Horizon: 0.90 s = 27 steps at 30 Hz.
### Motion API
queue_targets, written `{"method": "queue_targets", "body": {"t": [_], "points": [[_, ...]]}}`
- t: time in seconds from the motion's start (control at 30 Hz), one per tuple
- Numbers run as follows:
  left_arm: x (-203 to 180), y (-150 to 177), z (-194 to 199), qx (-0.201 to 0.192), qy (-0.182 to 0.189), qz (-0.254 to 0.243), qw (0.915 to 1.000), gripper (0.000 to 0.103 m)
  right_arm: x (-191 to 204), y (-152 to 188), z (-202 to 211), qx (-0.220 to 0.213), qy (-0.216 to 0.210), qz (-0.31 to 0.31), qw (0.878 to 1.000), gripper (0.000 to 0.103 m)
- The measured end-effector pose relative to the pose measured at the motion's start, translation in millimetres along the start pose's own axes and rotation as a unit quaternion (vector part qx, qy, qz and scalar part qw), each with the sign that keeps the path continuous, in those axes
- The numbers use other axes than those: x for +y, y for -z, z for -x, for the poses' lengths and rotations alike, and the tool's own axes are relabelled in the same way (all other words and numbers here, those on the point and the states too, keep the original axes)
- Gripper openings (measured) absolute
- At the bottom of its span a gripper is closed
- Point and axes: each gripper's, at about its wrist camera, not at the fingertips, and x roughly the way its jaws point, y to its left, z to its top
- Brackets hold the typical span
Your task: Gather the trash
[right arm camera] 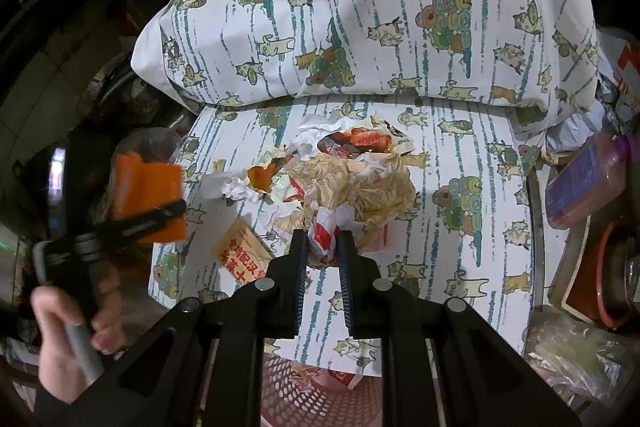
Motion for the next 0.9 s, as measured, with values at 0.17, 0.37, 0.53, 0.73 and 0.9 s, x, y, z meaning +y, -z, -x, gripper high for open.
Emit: {"method": "queue_targets", "body": {"t": [0.17, 0.37, 0.53, 0.73, 0.9], "points": [[-11.2, 13.4, 57.4, -0.058, 0.027, -0.032, 0.9974, 0.045, 1.6, -0.8, 14.3, -0.016, -0.004, -0.007, 1.0, 0.015], [-13.3, 49.2, 128.2, -0.11, 0.046, -0.047, 0.9918, 0.045, 26.2, 8.7, 63.6, -0.059, -0.019, 0.035, 0.997, 0.015], [-15.1, 85.7, 172.9, -0.11, 0.084, -0.049, 0.9891, 0.045, 51.5, 30.9, 104.1, -0.076, -0.028, 0.056, 0.995, 0.015], [-17.4, 131.1, 203.4, -0.118, 0.081, -0.06, 0.9879, 0.046, 68.2, 70.6, 135.5, -0.079, -0.018, 0.093, 0.992, 0.016], [-10.8, 162.9, 192.1, -0.091, 0.075, -0.063, 0.991, 0.046, 68.6, 106.7, 109.9, -0.018, 0.006, 0.132, 0.991, 0.016]]}}
